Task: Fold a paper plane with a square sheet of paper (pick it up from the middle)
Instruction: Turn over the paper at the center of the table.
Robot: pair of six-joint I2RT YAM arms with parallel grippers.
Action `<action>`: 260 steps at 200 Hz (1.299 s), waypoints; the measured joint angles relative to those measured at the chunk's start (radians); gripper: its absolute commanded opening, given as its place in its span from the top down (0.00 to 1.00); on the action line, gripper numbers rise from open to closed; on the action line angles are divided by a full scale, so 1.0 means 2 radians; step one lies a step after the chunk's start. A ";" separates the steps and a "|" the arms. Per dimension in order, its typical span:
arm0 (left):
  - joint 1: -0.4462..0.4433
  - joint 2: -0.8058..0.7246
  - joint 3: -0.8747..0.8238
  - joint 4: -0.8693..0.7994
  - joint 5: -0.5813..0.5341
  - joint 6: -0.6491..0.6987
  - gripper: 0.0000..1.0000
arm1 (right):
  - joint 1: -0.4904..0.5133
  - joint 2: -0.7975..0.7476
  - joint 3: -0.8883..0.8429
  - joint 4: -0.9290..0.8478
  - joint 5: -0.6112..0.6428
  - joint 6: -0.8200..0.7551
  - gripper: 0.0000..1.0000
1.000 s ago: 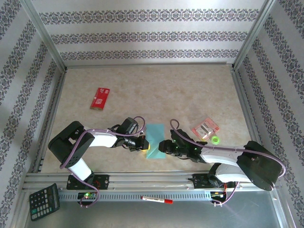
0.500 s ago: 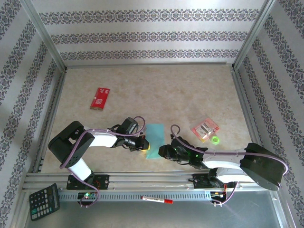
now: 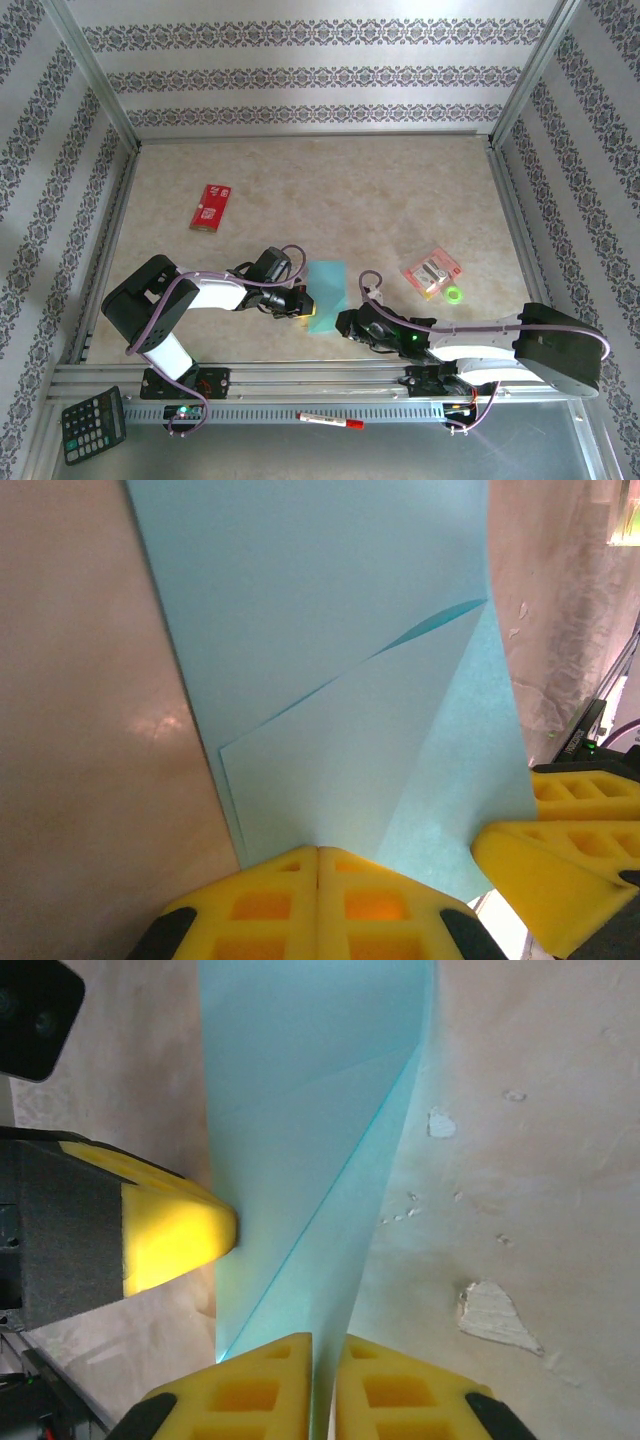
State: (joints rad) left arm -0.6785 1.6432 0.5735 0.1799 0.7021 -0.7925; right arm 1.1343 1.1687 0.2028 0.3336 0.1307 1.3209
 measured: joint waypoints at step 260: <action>0.208 -0.231 0.056 -0.239 -0.067 0.022 0.52 | -0.008 0.190 0.385 -0.469 -0.073 -0.371 0.97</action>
State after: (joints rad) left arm -0.2630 1.1812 0.6849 -0.2989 0.5690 -0.7486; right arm 1.1175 1.5482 0.9726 -0.6041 -0.0154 0.5785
